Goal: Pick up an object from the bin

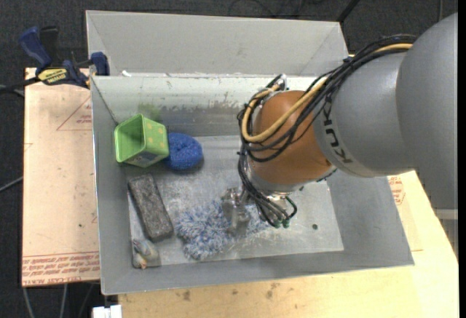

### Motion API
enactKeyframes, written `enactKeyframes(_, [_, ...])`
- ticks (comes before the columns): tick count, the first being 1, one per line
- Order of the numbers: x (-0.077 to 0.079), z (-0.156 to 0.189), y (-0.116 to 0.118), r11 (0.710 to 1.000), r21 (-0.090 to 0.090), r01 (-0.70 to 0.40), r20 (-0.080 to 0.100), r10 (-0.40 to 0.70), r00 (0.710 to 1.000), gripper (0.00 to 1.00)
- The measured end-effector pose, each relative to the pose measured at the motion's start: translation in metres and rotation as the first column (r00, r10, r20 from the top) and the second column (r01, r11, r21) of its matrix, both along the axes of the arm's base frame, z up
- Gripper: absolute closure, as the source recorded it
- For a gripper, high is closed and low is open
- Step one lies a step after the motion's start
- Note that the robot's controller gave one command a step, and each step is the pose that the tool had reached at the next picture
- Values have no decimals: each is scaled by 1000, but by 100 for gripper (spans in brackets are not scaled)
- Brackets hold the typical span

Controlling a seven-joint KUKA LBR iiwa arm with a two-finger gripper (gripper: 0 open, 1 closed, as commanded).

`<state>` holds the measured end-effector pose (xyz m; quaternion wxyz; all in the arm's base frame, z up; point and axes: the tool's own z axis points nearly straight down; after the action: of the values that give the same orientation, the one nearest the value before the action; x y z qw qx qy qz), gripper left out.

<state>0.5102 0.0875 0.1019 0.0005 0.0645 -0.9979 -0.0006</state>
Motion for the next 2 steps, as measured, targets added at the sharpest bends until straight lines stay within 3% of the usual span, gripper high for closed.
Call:
enactKeyframes(1, [0, 0, 0, 1000, 0, 0, 0, 0, 1000, 100])
enactKeyframes(2, [6, 45, 4, 1000, -1, -6, -6, 6, 1000, 100])
